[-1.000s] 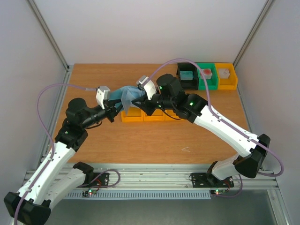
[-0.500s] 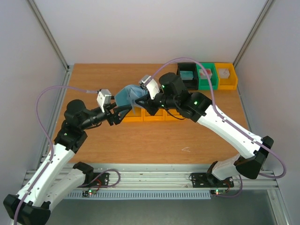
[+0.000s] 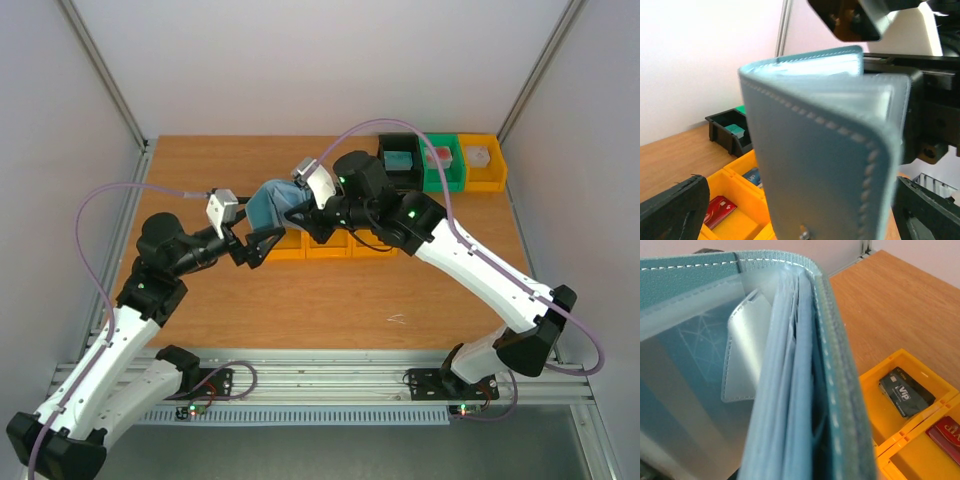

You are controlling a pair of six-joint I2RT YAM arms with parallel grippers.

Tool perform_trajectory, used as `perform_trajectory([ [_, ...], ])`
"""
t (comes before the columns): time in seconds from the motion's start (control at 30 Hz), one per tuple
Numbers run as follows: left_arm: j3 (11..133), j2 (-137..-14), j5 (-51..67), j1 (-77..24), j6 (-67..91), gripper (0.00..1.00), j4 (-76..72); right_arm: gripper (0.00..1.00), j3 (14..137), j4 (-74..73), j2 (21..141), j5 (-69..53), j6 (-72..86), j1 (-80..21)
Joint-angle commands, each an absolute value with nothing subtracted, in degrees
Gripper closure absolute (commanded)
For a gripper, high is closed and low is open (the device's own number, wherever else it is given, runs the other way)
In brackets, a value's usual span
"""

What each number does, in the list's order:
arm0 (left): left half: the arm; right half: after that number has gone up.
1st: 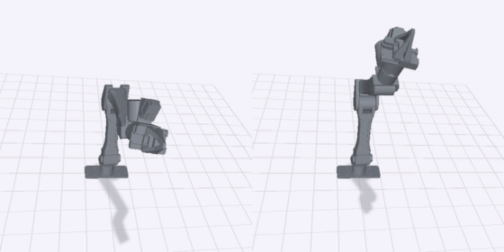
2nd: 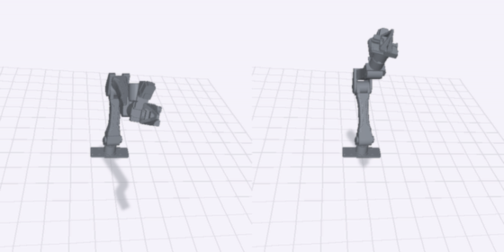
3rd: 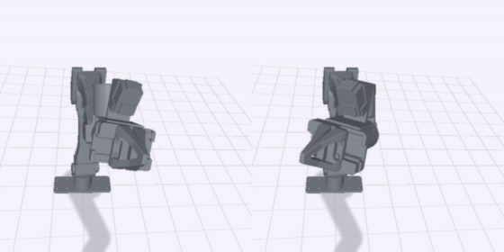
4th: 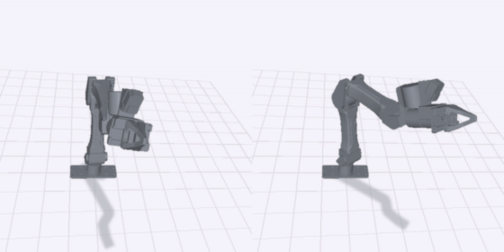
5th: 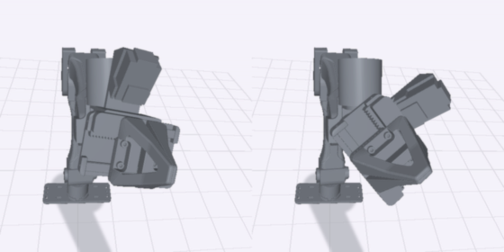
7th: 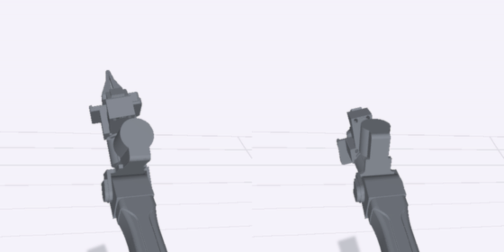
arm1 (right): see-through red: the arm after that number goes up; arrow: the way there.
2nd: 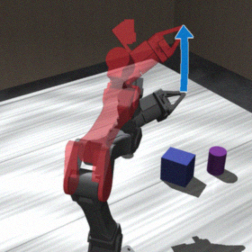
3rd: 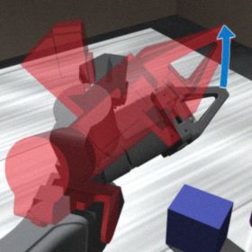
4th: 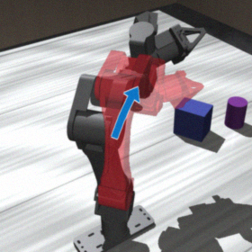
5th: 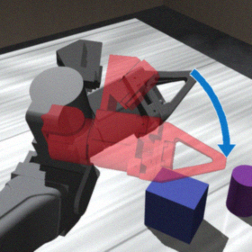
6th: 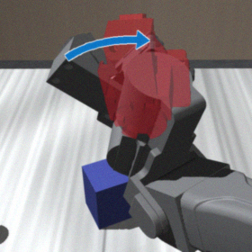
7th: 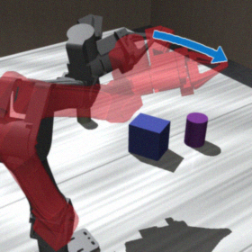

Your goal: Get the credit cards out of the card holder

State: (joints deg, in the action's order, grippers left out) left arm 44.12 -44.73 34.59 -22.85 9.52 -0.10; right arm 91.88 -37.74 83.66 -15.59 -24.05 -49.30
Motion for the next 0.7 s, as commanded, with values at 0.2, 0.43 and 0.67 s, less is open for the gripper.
perform_trajectory([
  [0.2,44.65,-44.94,33.57,-23.34,8.29,0.23,-4.43,0.99,95.18,-38.06,84.08,-17.66,-23.93,-49.24],
  [0.43,45.06,-42.49,33.83,-23.16,6.98,0.23,-0.57,0.99,95.25,-40.16,83.3,-17.36,-24.7,-47.43],
  [0.67,46.33,-40.18,33.53,-22.1,3.11,0.22,4.89,0.99,95.17,-42.25,82.23,-18.62,-25.64,-46.14],
])
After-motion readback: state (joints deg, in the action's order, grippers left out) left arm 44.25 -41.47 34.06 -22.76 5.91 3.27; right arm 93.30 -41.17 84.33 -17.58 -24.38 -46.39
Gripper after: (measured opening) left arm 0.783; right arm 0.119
